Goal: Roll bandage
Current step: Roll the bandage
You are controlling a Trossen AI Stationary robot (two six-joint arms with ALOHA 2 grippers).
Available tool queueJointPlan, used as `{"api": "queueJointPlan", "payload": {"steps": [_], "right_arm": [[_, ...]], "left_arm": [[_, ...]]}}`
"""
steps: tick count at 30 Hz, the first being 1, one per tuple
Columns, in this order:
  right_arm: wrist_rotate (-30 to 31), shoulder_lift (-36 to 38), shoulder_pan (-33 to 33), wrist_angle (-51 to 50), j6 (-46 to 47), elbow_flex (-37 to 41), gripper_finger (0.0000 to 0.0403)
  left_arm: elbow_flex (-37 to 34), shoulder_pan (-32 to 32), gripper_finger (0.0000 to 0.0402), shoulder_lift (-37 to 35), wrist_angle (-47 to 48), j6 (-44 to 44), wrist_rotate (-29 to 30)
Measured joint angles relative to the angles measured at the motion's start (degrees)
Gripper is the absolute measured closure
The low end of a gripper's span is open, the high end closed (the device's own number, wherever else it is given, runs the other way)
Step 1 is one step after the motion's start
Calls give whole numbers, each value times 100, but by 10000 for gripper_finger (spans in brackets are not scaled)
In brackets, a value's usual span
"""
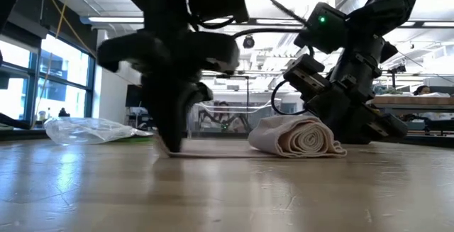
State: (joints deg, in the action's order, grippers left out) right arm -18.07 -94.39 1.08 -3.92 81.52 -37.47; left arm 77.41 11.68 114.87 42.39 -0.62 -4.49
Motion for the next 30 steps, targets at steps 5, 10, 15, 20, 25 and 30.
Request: {"api": "queueJointPlan", "payload": {"steps": [5,10,15,20,25,30], "right_arm": [[109,-2,83,9,211,0,403],[114,-4,159,12,224,4,403],[118,-7,160,19,222,4,403],[121,-7,160,32,208,7,403],[122,-9,160,59,202,9,403],[118,-11,160,118,203,14,403]], "left_arm": [[0,-62,401,-51,414,-247,34],[0,-196,401,-351,638,-268,54],[4,-323,401,-786,743,-247,104],[7,-391,401,-857,65,215,143],[11,-345,401,-759,-1049,534,50],[21,-337,401,-404,-1203,896,-43]]}}
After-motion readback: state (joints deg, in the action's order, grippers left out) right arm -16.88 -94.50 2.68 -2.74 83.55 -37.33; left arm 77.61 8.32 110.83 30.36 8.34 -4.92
